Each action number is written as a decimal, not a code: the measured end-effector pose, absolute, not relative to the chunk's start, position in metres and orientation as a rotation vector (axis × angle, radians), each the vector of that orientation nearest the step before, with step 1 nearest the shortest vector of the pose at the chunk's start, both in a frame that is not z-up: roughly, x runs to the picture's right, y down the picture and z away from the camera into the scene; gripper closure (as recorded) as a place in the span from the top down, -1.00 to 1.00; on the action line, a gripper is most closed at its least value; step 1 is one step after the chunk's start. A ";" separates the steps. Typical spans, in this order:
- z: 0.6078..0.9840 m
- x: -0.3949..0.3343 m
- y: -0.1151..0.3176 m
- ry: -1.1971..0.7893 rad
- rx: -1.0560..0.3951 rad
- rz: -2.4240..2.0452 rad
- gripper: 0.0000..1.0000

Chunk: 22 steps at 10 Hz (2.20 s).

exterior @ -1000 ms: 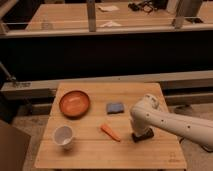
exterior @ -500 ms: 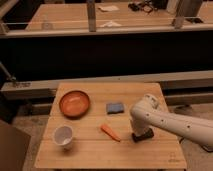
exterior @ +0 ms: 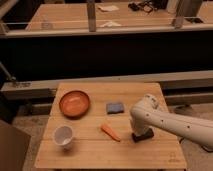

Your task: Push the eraser across the table

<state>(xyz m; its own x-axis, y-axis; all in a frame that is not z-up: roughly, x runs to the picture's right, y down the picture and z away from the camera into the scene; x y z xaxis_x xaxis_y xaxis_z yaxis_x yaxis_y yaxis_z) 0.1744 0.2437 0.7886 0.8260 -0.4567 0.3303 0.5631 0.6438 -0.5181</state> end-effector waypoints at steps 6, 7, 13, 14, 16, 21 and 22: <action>0.790 0.173 0.244 -0.184 -0.641 -0.599 -0.95; 0.791 0.173 0.244 -0.185 -0.639 -0.601 -0.95; 0.792 0.172 0.244 -0.198 -0.630 -0.613 -0.95; 0.792 0.171 0.244 -0.199 -0.628 -0.614 -0.95; 0.792 0.172 0.244 -0.202 -0.625 -0.616 -0.95; 0.793 0.171 0.245 -0.212 -0.615 -0.622 -0.95; 0.793 0.171 0.245 -0.214 -0.615 -0.623 -0.95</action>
<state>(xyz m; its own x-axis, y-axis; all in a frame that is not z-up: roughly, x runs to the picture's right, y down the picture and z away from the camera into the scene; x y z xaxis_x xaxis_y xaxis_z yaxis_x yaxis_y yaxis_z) 0.1709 0.2450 0.7930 0.7971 -0.4810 0.3651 0.6038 0.6419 -0.4725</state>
